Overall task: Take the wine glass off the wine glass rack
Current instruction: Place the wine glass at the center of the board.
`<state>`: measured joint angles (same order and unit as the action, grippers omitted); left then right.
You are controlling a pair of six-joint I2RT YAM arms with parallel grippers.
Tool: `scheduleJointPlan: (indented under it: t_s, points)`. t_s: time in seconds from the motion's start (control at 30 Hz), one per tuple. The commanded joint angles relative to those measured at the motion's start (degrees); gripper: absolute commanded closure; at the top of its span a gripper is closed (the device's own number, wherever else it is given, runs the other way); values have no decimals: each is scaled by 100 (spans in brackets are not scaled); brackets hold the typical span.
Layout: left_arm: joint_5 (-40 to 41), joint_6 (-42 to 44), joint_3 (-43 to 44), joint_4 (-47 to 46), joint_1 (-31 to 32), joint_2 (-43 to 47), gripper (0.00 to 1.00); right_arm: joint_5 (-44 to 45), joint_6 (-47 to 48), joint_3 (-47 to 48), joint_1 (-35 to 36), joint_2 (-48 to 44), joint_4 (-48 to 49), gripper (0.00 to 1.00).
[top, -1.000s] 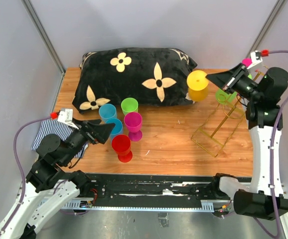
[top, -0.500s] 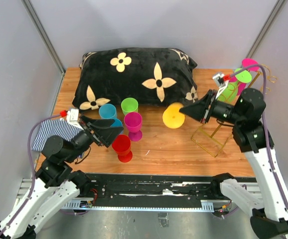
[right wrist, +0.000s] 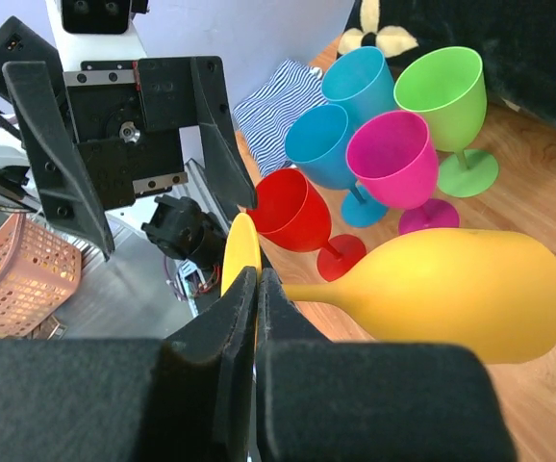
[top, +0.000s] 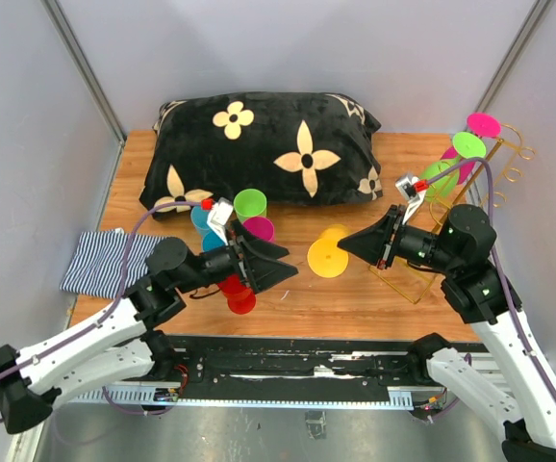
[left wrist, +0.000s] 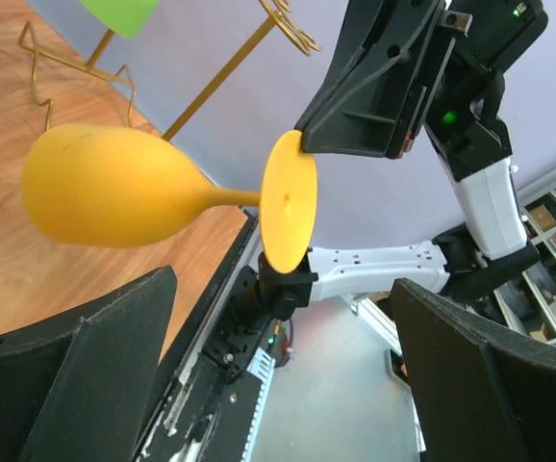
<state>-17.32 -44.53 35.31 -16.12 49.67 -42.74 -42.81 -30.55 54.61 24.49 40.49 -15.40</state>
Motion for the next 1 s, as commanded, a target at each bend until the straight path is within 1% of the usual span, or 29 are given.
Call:
scheduleJointPlan:
  t_s: [0.0,0.13,0.23,0.37,0.4,0.5,0.6,0.67,0.73,0.83,0.87,0.9,0.97]
  points:
    - [276,208,315,-637,270,-497,1,131,81,-33,125,-128,96,99]
    - [294,168,429,-833,439,-977,2,62,110,-85,135,-163,81,99]
    - [405,156,475,-1031,544,-1215,6,0,110,-107,152,-165,96,99]
    - [598,164,538,-1213,658,-1457,15,-81,84,-125,191,-171,152,99]
    - [575,158,531,-1342,672,-1497,19,-94,78,-139,200,-173,170,99]
    - [335,143,542,-1606,688,-1617,35,-109,90,-160,216,-182,180,99]
    - [88,232,600,-1598,693,-1660,60,-118,90,-167,223,-190,178,99]
    - [-76,287,558,-1720,689,-1614,73,-152,104,-182,223,-191,182,99]
    - [-270,329,521,-1875,687,-1554,83,-203,119,-204,230,-183,182,99]
    - [-302,410,475,-1892,693,-1440,95,-387,212,-221,254,-173,190,99]
    - [-291,453,454,-1880,690,-1400,98,-481,270,-229,270,-180,192,97]
    - [-290,495,426,-1878,693,-1369,99,-562,329,-239,291,-188,185,91]
    - [-290,567,370,-1864,693,-1287,99,-715,410,-263,306,-207,157,74]
